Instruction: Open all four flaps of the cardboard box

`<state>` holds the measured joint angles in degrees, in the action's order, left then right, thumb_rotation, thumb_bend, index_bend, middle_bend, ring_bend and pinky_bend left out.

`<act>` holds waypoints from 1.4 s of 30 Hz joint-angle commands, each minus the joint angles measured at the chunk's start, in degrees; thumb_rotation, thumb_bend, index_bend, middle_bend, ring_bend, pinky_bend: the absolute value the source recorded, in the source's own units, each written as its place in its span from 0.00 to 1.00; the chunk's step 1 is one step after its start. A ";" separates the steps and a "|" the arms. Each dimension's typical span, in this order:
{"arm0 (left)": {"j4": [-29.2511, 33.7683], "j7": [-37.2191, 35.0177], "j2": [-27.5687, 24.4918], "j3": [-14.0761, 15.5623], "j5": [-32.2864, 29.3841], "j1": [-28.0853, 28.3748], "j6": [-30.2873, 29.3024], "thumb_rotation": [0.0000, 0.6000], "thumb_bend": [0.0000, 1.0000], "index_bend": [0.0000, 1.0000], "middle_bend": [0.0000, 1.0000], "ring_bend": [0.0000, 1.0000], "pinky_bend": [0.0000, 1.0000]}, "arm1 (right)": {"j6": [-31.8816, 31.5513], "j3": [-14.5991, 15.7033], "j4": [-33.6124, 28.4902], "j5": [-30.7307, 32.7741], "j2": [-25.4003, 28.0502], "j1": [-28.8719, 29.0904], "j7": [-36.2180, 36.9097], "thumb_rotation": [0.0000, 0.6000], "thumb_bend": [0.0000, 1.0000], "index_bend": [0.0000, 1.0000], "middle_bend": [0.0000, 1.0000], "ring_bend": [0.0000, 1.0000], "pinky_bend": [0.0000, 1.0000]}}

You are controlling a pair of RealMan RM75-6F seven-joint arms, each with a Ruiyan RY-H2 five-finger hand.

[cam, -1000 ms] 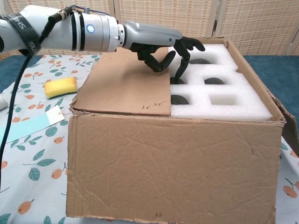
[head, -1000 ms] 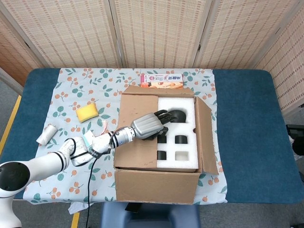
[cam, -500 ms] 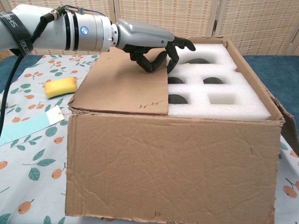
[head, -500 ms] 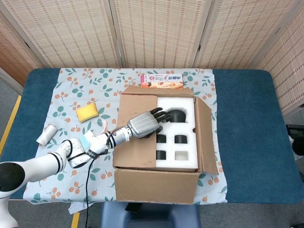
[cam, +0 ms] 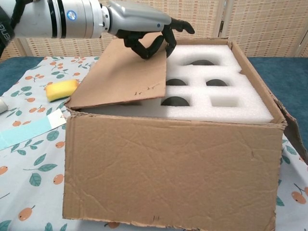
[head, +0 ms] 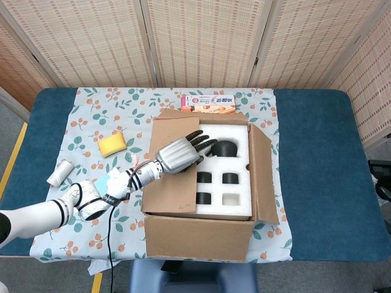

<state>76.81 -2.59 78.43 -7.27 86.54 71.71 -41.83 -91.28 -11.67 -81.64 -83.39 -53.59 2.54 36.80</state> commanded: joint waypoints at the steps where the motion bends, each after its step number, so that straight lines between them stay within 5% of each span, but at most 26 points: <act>1: 2.47 3.58 -1.75 -1.09 -2.01 -0.84 -0.51 1.00 1.00 0.63 0.00 0.00 0.00 | -0.06 0.10 -0.08 -0.19 0.00 0.03 -0.16 0.63 0.22 0.16 0.00 0.00 0.00; 15: 7.03 19.70 -4.03 -3.73 -8.35 -3.59 -4.93 1.00 1.00 0.57 0.00 0.00 0.00 | 1.50 0.74 -0.36 -0.92 0.09 1.03 -1.65 0.63 0.22 0.16 0.00 0.00 0.00; 34: 11.87 32.00 -9.84 -5.13 -15.14 -7.14 -8.88 1.00 1.00 0.49 0.00 0.00 0.00 | 4.60 1.24 -0.91 -0.52 0.39 2.66 -3.32 0.64 0.22 0.16 0.00 0.00 0.00; 42: 12.20 31.50 -12.23 -5.83 -14.86 -9.77 -12.74 1.00 1.00 0.48 0.00 0.00 0.00 | 8.29 1.42 -0.97 0.50 0.52 4.25 -3.74 0.63 0.22 0.17 0.00 0.00 0.00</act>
<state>88.94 29.01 66.41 -12.97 71.69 62.14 -54.33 -83.39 -10.29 -82.58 -83.09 -53.12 6.46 33.21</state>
